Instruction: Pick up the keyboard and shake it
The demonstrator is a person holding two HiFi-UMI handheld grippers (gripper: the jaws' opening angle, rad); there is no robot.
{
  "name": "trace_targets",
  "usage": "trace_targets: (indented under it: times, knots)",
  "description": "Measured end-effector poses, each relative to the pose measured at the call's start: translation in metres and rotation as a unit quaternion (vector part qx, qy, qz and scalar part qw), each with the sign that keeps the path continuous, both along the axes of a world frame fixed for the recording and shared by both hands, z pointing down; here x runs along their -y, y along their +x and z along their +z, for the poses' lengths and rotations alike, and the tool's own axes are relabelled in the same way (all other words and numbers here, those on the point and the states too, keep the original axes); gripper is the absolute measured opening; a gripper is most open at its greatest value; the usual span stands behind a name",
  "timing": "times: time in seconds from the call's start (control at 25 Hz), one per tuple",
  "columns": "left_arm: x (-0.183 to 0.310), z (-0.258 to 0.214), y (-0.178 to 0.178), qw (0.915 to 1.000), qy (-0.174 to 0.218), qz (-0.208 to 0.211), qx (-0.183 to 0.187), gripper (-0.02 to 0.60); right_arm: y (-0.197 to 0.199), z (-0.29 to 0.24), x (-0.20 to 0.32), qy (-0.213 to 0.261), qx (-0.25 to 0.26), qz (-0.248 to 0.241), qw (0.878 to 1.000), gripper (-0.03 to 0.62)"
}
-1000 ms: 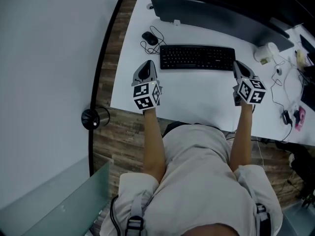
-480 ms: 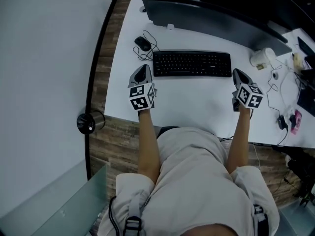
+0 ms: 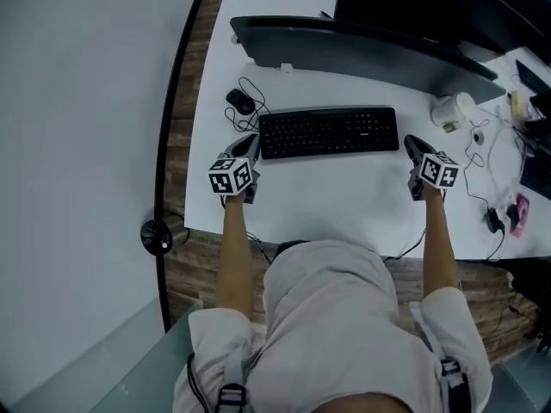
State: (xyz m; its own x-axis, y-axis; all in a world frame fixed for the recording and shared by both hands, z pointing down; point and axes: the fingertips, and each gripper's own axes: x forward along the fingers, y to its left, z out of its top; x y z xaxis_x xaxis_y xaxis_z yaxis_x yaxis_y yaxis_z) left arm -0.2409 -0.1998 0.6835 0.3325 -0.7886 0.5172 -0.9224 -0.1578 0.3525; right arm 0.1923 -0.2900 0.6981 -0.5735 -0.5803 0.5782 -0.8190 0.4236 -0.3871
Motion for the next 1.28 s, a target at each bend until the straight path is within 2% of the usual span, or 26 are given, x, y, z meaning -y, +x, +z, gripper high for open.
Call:
trace_targets:
  times: [0.12,0.2,0.32,0.44,0.52,0.68,0.92,1.12,1.28]
  knots:
    - [0.007,0.017,-0.001,0.9991,-0.032,0.005,-0.027,0.033,0.010,0.014,0.011,-0.013,0.002,0.010,1.000,0.041]
    - [0.011,0.031,-0.004,0.9969,-0.059,0.001,-0.052,0.083,0.011,0.019,0.016,-0.021,0.009,0.005,1.000,0.041]
    - [0.020,0.042,-0.009,0.9915,-0.077,-0.018,-0.103,0.102,0.006,0.021,0.024,-0.035,0.031,-0.009,0.999,0.041]
    - [0.021,0.049,-0.008,0.9765,-0.084,-0.046,-0.193,0.158,0.003,0.033,0.023,-0.054,0.029,-0.018,0.998,0.041]
    - [0.025,0.055,-0.008,0.9688,-0.092,-0.062,-0.222,0.169,0.003,0.034,0.026,-0.055,0.026,-0.018,0.998,0.041]
    - [0.031,0.068,-0.006,0.9632,-0.116,-0.077,-0.230,0.213,0.004,0.036,0.033,-0.057,0.038,0.000,0.998,0.041]
    - [0.029,0.078,0.009,0.9591,-0.141,-0.062,-0.237,0.232,-0.009,0.042,0.042,-0.046,0.035,0.023,0.998,0.042]
    - [0.030,0.079,0.010,0.9561,-0.139,-0.072,-0.248,0.233,-0.016,0.046,0.051,-0.042,0.051,0.048,0.997,0.043]
    - [0.033,0.078,0.008,0.9483,-0.134,-0.093,-0.273,0.233,-0.016,0.059,0.052,-0.049,0.055,0.067,0.995,0.043]
